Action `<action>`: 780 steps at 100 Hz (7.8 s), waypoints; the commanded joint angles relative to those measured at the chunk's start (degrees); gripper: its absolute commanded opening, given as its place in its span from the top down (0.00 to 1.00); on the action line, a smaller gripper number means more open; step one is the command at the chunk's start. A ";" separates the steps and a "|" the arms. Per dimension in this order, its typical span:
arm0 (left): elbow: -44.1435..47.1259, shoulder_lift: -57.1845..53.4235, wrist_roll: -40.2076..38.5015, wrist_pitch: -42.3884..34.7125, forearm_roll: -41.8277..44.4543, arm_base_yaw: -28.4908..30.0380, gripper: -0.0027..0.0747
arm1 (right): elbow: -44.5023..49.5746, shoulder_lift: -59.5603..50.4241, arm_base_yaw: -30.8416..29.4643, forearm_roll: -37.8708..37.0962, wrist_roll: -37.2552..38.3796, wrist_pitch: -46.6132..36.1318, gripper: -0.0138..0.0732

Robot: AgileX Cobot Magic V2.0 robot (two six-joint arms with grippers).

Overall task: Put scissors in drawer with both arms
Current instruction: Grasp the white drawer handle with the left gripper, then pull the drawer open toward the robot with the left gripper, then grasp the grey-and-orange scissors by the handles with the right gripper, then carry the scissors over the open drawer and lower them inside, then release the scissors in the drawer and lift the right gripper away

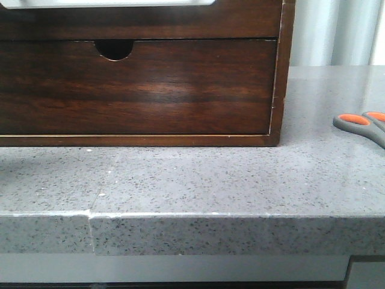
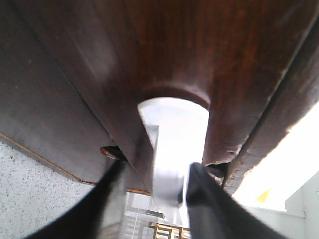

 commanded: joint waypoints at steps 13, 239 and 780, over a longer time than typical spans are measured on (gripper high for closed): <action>-2.03 -0.29 0.63 1.16 -4.32 -0.41 0.96 | -2.08 0.70 -0.43 0.98 -0.68 -1.80 0.31; 8.07 -42.94 -27.89 -4.43 17.75 -0.41 0.27 | -2.08 0.70 -0.43 0.77 -0.79 1.10 0.31; -9.10 -46.89 2.19 5.03 51.37 -1.95 0.99 | -79.48 55.72 38.47 -41.19 -28.56 44.11 0.92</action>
